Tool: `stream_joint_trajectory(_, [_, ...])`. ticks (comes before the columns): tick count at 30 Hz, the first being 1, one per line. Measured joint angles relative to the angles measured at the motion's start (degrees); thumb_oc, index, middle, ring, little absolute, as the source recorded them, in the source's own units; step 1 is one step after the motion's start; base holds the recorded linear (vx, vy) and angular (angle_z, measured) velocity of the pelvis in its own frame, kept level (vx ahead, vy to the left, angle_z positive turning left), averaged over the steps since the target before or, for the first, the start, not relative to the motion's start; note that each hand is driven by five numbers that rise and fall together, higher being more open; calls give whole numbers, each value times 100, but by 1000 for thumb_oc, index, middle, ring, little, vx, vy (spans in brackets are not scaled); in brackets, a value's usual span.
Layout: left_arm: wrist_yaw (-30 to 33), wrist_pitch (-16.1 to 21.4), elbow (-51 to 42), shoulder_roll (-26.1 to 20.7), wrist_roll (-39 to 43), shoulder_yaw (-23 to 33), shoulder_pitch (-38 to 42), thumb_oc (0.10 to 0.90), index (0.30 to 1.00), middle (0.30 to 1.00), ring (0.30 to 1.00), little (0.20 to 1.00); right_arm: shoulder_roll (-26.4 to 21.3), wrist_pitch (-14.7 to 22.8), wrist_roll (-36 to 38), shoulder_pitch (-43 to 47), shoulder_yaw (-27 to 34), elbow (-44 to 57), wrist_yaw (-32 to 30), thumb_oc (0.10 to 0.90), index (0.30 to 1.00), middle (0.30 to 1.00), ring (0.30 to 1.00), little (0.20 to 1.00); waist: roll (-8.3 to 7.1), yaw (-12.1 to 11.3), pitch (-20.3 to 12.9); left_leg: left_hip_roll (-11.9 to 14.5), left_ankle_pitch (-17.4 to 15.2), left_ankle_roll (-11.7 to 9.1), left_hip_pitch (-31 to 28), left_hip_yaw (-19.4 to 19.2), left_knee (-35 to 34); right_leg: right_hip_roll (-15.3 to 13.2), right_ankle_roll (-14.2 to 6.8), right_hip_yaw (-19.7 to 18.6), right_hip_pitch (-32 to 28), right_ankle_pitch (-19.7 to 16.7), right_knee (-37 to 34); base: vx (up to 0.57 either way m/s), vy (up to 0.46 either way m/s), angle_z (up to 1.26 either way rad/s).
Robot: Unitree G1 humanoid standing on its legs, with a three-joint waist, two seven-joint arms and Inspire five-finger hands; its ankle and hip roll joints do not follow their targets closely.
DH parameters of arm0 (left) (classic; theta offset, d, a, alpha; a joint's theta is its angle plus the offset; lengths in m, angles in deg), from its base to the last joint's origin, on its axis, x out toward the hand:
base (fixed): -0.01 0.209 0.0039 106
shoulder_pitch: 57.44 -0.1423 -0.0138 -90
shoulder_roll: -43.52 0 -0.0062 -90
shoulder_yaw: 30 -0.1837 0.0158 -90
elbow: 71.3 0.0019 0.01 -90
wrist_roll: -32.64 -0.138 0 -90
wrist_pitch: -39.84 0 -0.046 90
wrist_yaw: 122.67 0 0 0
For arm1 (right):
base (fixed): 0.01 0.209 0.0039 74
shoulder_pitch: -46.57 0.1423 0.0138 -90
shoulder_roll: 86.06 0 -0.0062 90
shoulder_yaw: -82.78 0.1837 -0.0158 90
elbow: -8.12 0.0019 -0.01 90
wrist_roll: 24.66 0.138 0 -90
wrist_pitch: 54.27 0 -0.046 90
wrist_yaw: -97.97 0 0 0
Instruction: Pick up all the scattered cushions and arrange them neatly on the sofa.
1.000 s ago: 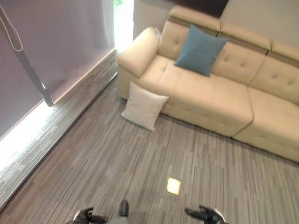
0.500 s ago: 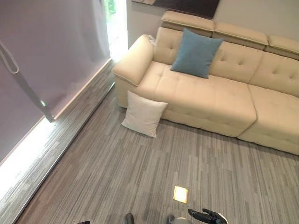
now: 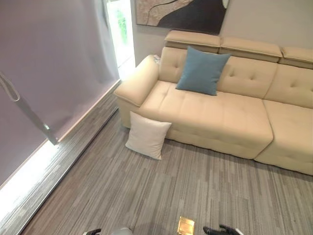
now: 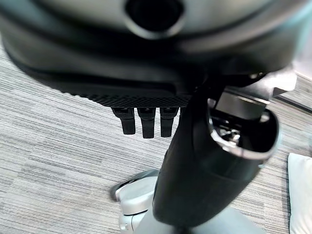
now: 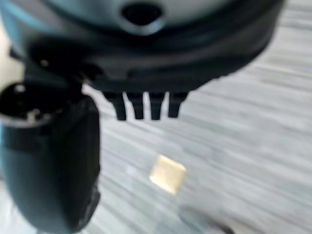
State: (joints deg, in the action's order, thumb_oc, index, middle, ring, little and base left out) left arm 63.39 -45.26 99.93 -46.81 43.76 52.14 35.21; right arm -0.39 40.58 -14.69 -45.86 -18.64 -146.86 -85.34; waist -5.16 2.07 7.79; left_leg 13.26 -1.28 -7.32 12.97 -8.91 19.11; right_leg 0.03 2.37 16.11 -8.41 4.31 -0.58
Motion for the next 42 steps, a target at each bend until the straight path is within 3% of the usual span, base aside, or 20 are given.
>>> stream_joint_trajectory(4, [-23,-5,93,44,25,43,22,800,900,900,900,900,-8,-27,-40,274,12,-368,-10,800,900,900,900,900,-51,-287,80,-234,437,-261,-424,1315,-1826,122,-57,-406,-219,-60,-382,352,263,-32])
stream_joint_trajectory(6, [-19,-7,118,57,113,170,20,800,900,900,900,900,7,-32,-65,368,12,-434,-11,800,900,900,900,900,-101,-334,272,-275,810,-147,-406,1336,-2332,73,-109,-558,-464,-28,-434,58,50,-38])
stream_joint_trajectory(8, [-22,-7,135,155,116,153,-117,800,900,900,900,900,-85,-25,-65,317,8,-427,-9,800,900,900,900,900,107,-337,293,-246,1522,270,-419,1332,-2160,174,-328,-650,-743,109,-454,0,0,-21])
stream_joint_trajectory(9, [-49,-14,150,169,106,95,-217,800,900,900,900,900,-37,-22,-66,268,16,-471,-64,800,900,900,900,900,180,-310,299,-250,1626,-84,-482,1289,-1986,159,-468,-701,-927,308,-462,211,224,-3])
stream_joint_trajectory(11, [-24,51,105,-16,116,20,-88,800,900,900,900,900,184,0,-67,253,0,-429,-44,800,900,900,900,900,-86,-326,279,-493,1452,2,-364,1215,-1976,-151,-556,-712,-750,354,-473,638,724,9])
stream_joint_trajectory(13, [-47,50,355,-46,102,343,228,800,900,900,900,900,454,80,-61,325,349,-663,-11,800,900,900,900,900,-341,-429,231,-733,1072,343,-251,585,-1652,-599,-548,-731,-647,393,-376,662,863,-20])
stream_joint_trajectory(15, [-87,-22,385,32,93,341,202,800,900,900,900,900,419,54,-68,268,228,-669,95,800,900,900,900,900,-226,-429,152,-861,636,454,6,269,-1040,-902,-605,-872,-426,602,84,229,381,-43])
stream_joint_trajectory(17, [-73,-28,292,-10,85,335,287,800,900,900,900,900,435,13,-71,263,164,-661,202,800,900,900,900,900,-108,-359,168,-917,623,510,-32,167,-1220,-979,-800,-847,-29,342,641,186,299,-20])
stream_joint_trajectory(18, [-55,-18,231,-63,56,156,310,800,900,900,900,900,465,-43,-70,264,166,-654,219,800,900,900,900,900,6,-313,194,-869,761,689,-194,111,-1561,-1037,-780,-853,277,308,1258,151,222,-5])
stream_joint_trajectory(22, [-39,22,-12,-352,49,-80,527,800,900,900,900,900,456,-51,-68,108,187,-614,239,800,900,900,900,900,50,-216,216,-975,760,949,-700,-47,-2067,-1213,-907,-860,837,191,2251,259,289,-21])
stream_joint_trajectory(26, [-42,94,-141,-535,55,-78,733,800,900,900,900,900,396,10,-57,90,191,-449,237,800,900,900,900,900,102,192,247,-1000,903,1155,-1007,103,-2416,-660,-1091,-950,1269,332,1351,319,192,4])
stream_joint_trajectory(28, [-61,118,-141,-468,53,-84,834,800,900,900,900,900,345,13,-33,112,209,-421,185,800,900,900,900,900,171,395,297,-1027,856,1219,-1076,235,-2417,-262,-1002,-1147,1454,163,774,435,134,34])
stream_joint_trajectory(29, [-73,149,-144,-378,50,-78,857,800,900,900,900,900,316,2,-15,65,196,-426,183,800,900,900,900,900,205,424,319,-1064,842,1219,-1112,285,-2445,-100,-921,-1067,1632,-169,368,389,98,18])
stream_joint_trajectory(32, [-127,224,-141,-218,-49,-92,835,800,900,900,900,900,329,-43,-18,-104,251,-426,186,800,900,900,900,900,119,537,308,-1257,506,1060,-1117,644,-2460,-138,-962,-529,1699,-350,44,374,62,60])
stream_joint_trajectory(34, [-191,222,-81,-128,-75,-69,923,800,900,900,900,900,320,-40,-28,-95,342,-485,182,800,900,900,900,900,-42,595,468,-1635,152,1085,-990,509,-1389,-399,-1052,-534,1594,-608,-55,314,20,60])
stream_joint_trajectory(35, [-210,190,74,21,-133,-3,790,800,900,900,900,900,141,-11,-40,-103,297,-450,185,800,900,900,900,900,182,602,430,-1601,-255,1019,-1080,497,-829,-280,-1077,-491,1442,-591,-167,404,2,17])
stream_joint_trajectory(36, [-201,114,154,133,-215,18,558,800,900,900,900,900,-52,26,-41,-130,282,-416,181,800,900,900,900,900,479,645,352,-1421,-645,1000,-1379,806,-1199,19,-1024,-530,1365,-623,-139,413,-13,12])
stream_joint_trajectory(39, [-209,108,155,149,-238,-40,237,800,900,900,900,900,-140,-14,-55,-225,302,-454,162,800,900,900,900,900,509,652,232,-1411,-619,996,-1796,1110,-1788,-13,-782,-321,1324,-653,179,372,-38,56])
stream_joint_trajectory(41, [-244,75,174,152,-229,-40,149,800,900,900,900,900,-167,-45,-68,-332,328,-447,158,800,900,900,900,900,447,655,160,-1282,-627,665,-1728,1193,-1489,78,-493,-193,1267,-532,205,201,-56,56])
stream_joint_trajectory(42, [-274,59,236,143,-228,-33,122,800,900,900,900,900,-156,-47,-68,-300,333,-425,149,800,900,900,900,900,392,621,162,-1269,-709,318,-1563,1152,-883,95,-400,-146,1155,-540,138,190,-85,40])
